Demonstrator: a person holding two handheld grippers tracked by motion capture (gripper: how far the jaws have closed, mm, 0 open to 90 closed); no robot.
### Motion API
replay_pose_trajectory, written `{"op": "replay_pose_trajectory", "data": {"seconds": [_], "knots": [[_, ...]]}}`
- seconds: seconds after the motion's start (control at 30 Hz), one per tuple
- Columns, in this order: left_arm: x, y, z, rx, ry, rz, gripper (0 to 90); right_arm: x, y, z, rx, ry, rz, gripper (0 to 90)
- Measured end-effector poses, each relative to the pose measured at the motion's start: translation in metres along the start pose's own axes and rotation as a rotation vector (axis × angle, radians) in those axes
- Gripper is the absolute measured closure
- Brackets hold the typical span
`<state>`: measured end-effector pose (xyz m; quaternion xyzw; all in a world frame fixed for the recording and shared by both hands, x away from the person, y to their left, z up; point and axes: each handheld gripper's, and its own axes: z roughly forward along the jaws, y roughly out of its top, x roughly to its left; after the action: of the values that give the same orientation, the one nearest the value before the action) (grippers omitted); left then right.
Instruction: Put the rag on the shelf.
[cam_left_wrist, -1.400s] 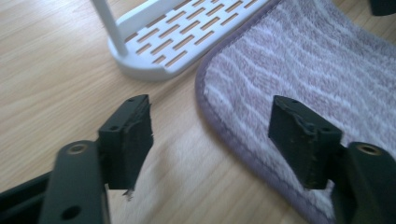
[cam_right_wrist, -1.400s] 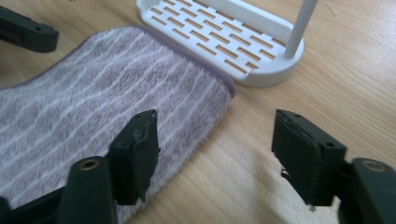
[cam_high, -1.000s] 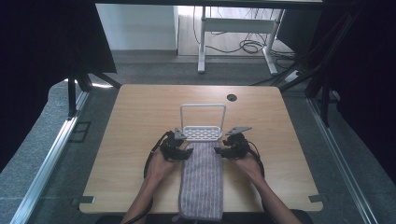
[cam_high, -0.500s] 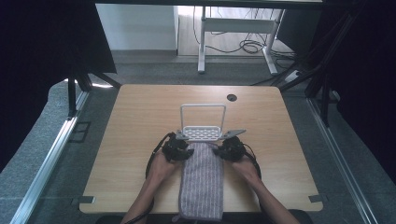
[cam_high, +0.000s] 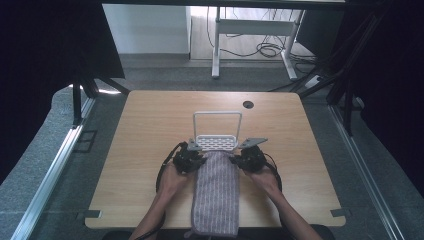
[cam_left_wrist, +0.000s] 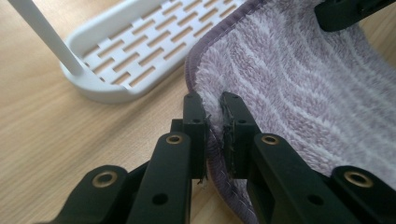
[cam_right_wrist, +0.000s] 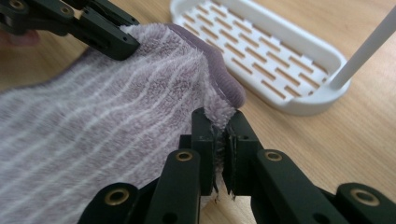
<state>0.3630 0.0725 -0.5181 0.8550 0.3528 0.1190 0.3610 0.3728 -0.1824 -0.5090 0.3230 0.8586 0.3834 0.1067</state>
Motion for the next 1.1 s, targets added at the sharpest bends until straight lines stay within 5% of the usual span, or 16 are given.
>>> {"op": "replay_pose_trajectory", "data": {"seconds": [0.77,1.1], "knots": [[-0.005,0.045,-0.072,-0.171,0.029,0.068,81.2,0.003,0.046,-0.056,-0.125,0.018,-0.052,83.6],[-0.007,0.067,-0.095,-0.221,0.095,0.109,81.2,0.002,0.073,-0.078,-0.179,0.013,-0.081,83.6]]}}
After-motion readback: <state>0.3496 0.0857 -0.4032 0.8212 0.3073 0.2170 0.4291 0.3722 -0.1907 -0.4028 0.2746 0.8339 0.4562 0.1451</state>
